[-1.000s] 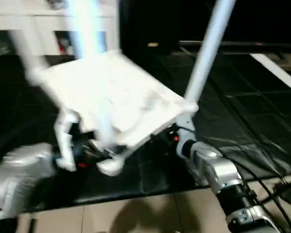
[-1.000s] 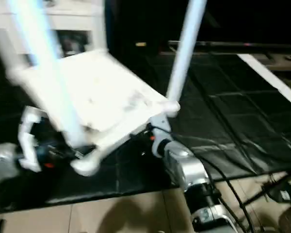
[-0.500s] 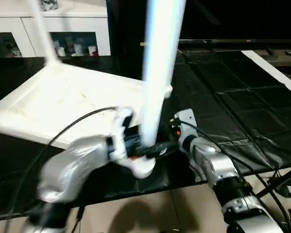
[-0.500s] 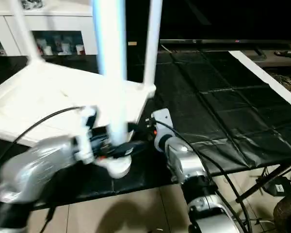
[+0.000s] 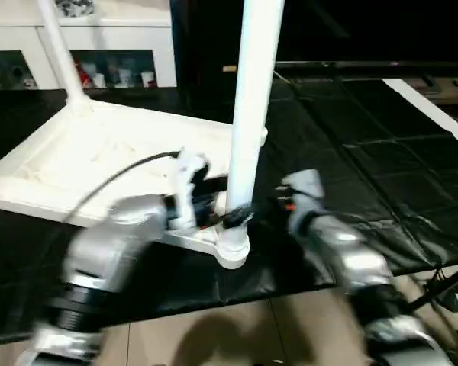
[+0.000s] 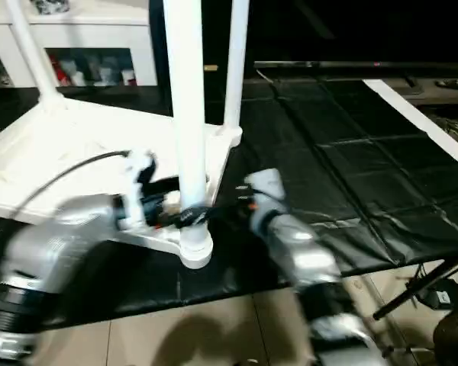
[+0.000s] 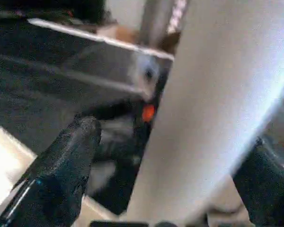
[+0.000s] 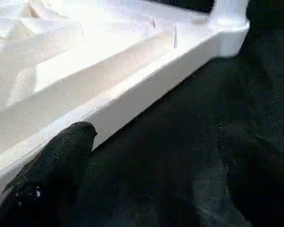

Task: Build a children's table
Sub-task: Rotate table base

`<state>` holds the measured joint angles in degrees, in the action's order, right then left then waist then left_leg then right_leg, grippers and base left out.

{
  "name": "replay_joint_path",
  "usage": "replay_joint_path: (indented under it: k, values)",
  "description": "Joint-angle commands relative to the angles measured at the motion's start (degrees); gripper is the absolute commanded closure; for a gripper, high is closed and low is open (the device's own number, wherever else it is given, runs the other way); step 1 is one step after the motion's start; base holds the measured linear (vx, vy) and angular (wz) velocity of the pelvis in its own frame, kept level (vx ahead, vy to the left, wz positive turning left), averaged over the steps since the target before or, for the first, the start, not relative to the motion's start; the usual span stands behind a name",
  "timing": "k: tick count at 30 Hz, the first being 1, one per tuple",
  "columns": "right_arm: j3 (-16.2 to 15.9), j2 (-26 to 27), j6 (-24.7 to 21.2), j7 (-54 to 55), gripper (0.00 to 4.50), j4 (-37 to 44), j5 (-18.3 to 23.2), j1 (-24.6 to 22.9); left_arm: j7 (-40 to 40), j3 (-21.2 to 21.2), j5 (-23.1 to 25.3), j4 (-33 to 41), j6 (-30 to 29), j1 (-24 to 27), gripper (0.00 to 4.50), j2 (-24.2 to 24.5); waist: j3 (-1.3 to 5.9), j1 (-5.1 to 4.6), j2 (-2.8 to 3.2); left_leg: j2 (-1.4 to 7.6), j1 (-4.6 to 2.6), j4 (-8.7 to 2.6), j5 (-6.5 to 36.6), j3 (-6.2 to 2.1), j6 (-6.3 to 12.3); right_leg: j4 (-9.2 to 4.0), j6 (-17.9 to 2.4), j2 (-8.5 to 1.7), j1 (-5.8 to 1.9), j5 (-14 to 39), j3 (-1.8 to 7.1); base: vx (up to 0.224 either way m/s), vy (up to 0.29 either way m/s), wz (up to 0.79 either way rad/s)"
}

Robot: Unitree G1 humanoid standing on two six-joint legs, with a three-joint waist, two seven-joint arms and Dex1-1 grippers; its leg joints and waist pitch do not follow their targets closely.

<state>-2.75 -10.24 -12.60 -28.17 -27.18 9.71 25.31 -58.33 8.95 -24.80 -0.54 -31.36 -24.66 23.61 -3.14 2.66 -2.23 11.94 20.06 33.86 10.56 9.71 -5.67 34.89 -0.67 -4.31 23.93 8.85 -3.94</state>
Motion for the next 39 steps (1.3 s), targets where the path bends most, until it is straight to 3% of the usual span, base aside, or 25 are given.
replay_joint_path:
  k: [1,3,7,11,12,14,17,18,20,25,29,33,39]
  values:
    - [-0.1,-2.3,-2.0,-4.0,0.00,4.6,1.6,-1.5,-5.5,2.6,2.1,-1.7,1.4,-0.9,0.04,3.6,3.61,0.28,1.06,0.38,-0.04,-4.14,15.6,0.12,0.16,-4.39,-8.3,-2.30,-3.29,18.8,2.27,0.000,0.000,0.00]
    - [-0.6,-5.4,-3.2,-7.8,0.00,8.5,2.2,-3.2,-10.0,4.6,4.5,-4.2,3.1,-2.0,0.04,7.6,3.58,0.31,1.25,0.39,-0.16,-4.20,16.1,0.04,0.11,-4.48,-7.9,-2.34,-3.20,20.1,2.30,0.000,0.000,0.00]
    - [-2.4,-10.0,-4.4,-14.7,0.00,14.2,3.4,-6.1,-13.2,8.2,9.2,-8.1,7.3,-4.0,0.20,10.5,3.56,0.71,1.31,0.45,-0.32,-4.21,16.2,0.02,0.24,-4.58,-8.1,-2.34,-3.21,20.0,2.34,0.000,0.000,0.00]
    - [-4.3,-15.4,-7.1,-22.2,0.00,21.6,5.5,-9.2,-13.4,11.4,14.8,-14.7,15.1,-7.2,0.51,10.3,3.62,1.14,1.43,0.44,-0.26,-4.11,16.1,0.03,0.70,-4.64,-8.3,-2.33,-3.47,18.6,2.40,0.000,0.000,0.00]
    - [-5.2,-17.8,-8.4,-25.2,0.00,24.7,6.4,-10.5,-13.8,12.5,16.2,-17.3,17.8,-8.9,0.65,9.9,3.65,1.40,1.79,0.42,-0.13,-4.07,15.7,-0.04,0.75,-4.69,-8.3,-2.49,-3.63,18.9,2.43,0.000,0.000,0.00]
    - [-5.7,-19.0,-8.9,-26.8,0.00,26.4,6.9,-11.2,-14.1,13.1,16.9,-18.5,18.9,-9.7,0.82,9.7,3.62,1.44,1.53,0.41,-0.06,-4.05,15.9,-0.04,0.81,-4.86,-8.1,-2.51,-3.69,19.6,2.38,0.000,0.000,0.00]
    - [-6.6,-22.4,-12.1,-31.2,0.00,31.5,9.3,-13.1,-15.1,14.5,19.6,-23.3,22.9,-13.0,1.05,8.8,3.62,1.65,1.69,0.47,-0.02,-4.03,16.1,-0.13,0.87,-4.97,-7.8,-2.69,-3.68,21.4,2.34,0.000,0.000,0.00]
    - [-6.5,-23.6,-13.8,-32.8,0.00,33.2,10.9,-13.5,-16.1,15.9,21.5,-26.1,24.4,-14.8,1.16,8.7,3.66,1.76,1.51,0.36,-0.02,-3.87,15.8,-0.12,1.11,-5.20,-6.9,-2.67,-3.72,22.7,2.30,0.000,0.000,0.00]
    - [-6.5,-24.1,-14.5,-33.6,0.00,34.0,11.6,-13.8,-16.7,16.5,22.3,-27.5,25.2,-15.6,1.29,8.7,3.66,1.66,1.12,0.33,0.23,-3.91,15.1,-0.16,1.33,-5.23,-6.7,-2.71,-3.81,23.4,2.22,0.000,0.000,0.00]
    - [-7.4,-27.1,-17.3,-36.7,0.00,38.0,13.5,-15.6,-19.0,18.4,24.3,-31.5,27.0,-18.3,1.73,8.0,3.72,1.98,1.51,0.54,0.17,-3.76,14.1,-0.11,1.30,-5.20,-6.9,-2.89,-3.55,23.7,2.30,0.000,0.000,0.00]
    - [-7.1,-27.4,-18.0,-36.7,0.00,38.6,13.6,-15.8,-19.6,19.3,25.8,-34.0,28.3,-19.8,2.08,7.3,3.72,2.69,1.28,0.57,0.00,-3.80,14.4,-0.08,1.09,-5.20,-7.4,-2.89,-3.43,23.5,2.21,0.000,0.000,0.00]
    - [-7.5,-27.5,-18.4,-36.6,0.00,38.6,13.5,-15.8,-20.1,19.8,27.1,-35.7,29.2,-20.6,2.32,7.4,3.71,2.78,1.26,0.51,0.04,-3.81,14.2,-0.09,1.02,-5.33,-6.6,-2.98,-3.45,24.8,2.20,0.000,0.000,0.00]
    - [-8.0,-27.8,-19.6,-36.9,0.00,39.2,13.8,-15.9,-20.5,19.2,28.1,-39.7,32.2,-21.9,2.89,6.6,3.78,3.03,1.26,0.58,0.16,-3.83,13.7,-0.14,0.96,-5.15,-6.9,-3.09,-3.55,23.0,2.22,0.000,0.000,0.00]
